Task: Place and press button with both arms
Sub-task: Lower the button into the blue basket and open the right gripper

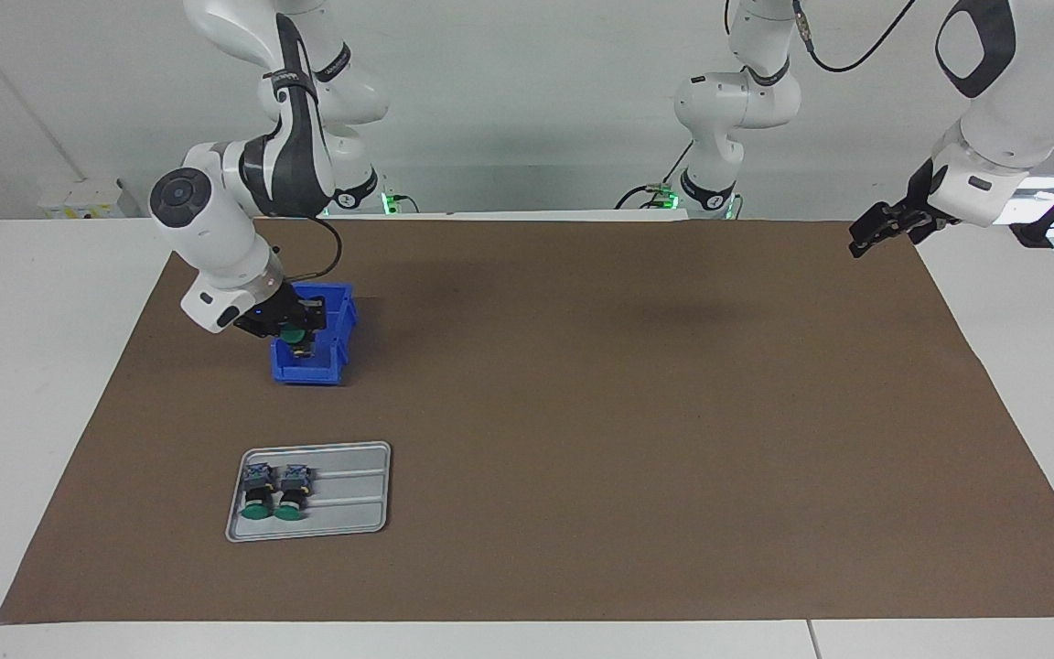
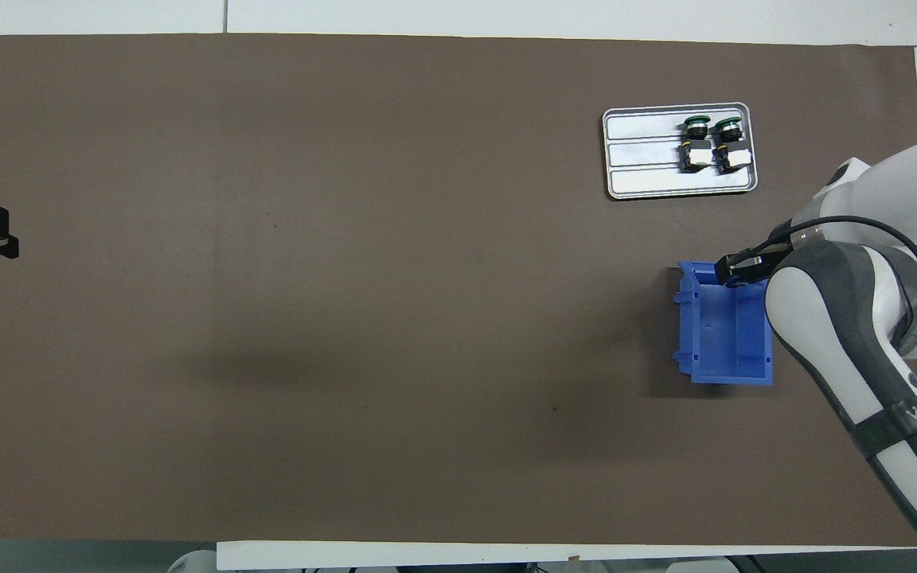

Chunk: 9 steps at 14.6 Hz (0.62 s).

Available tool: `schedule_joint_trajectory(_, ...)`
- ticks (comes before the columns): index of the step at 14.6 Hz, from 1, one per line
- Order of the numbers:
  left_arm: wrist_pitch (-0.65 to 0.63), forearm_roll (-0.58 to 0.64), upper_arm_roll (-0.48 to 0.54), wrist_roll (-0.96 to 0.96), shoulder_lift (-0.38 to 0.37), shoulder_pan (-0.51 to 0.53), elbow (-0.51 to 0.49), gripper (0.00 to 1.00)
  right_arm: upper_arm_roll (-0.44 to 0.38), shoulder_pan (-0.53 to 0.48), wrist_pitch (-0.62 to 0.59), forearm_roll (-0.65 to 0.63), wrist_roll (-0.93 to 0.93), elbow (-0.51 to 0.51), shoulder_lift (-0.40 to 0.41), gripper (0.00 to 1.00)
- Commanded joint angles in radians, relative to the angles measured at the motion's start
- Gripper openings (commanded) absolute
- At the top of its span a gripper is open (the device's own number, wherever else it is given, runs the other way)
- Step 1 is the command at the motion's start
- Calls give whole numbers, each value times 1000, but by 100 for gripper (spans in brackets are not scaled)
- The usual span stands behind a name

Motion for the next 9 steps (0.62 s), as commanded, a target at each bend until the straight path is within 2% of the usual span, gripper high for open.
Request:
schedule_joint_trajectory(1, 2, -2, -67, -2, -8, 61, 5, 100, 13, -5, 92, 1, -12, -106, -55, 1)
schedule_joint_trajectory(5, -4, -2, -81, -1, -11, 70, -3, 100, 13, -6, 105, -2, -15, -136, -65, 1)
schedule_joint_trajectory(8, -4, -2, -99, -2, -10, 102, -7, 100, 13, -6, 105, -4, -13, -153, -63, 10)
schedule_joint_trajectory(9, -10, 0, -99, -2, -10, 110, -7, 100, 13, -6, 102, -19, -12, -153, -63, 16)
